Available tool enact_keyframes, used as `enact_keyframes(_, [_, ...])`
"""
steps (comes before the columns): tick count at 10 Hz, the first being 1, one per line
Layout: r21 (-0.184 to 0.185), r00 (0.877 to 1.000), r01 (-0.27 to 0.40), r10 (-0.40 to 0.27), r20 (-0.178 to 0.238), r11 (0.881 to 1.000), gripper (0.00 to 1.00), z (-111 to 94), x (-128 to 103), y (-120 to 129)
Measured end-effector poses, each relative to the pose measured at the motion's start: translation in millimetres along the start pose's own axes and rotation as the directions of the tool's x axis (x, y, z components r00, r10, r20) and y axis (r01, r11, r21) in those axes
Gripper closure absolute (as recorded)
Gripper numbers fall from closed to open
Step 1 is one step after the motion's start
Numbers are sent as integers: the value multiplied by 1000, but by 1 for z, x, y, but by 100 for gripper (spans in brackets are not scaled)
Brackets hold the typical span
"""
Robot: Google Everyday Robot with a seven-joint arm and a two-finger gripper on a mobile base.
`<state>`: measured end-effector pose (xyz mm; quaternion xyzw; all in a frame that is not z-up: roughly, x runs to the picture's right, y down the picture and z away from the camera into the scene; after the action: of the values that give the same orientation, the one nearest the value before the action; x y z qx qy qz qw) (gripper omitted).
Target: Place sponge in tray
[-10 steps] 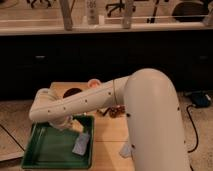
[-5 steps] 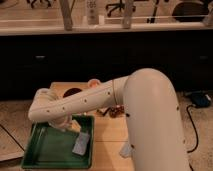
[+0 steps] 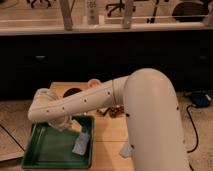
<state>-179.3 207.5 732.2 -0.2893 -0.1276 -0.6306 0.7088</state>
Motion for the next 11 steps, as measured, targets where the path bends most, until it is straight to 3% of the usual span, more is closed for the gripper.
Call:
enact_keyframes(6, [2, 1000, 13, -13, 4, 1000, 40, -1, -2, -2])
enact_keyframes(8, [2, 1000, 17, -17, 6, 1000, 32, -2, -3, -2])
enact_keyframes(11, [4, 1000, 22, -23, 7, 1000, 32, -2, -3, -3])
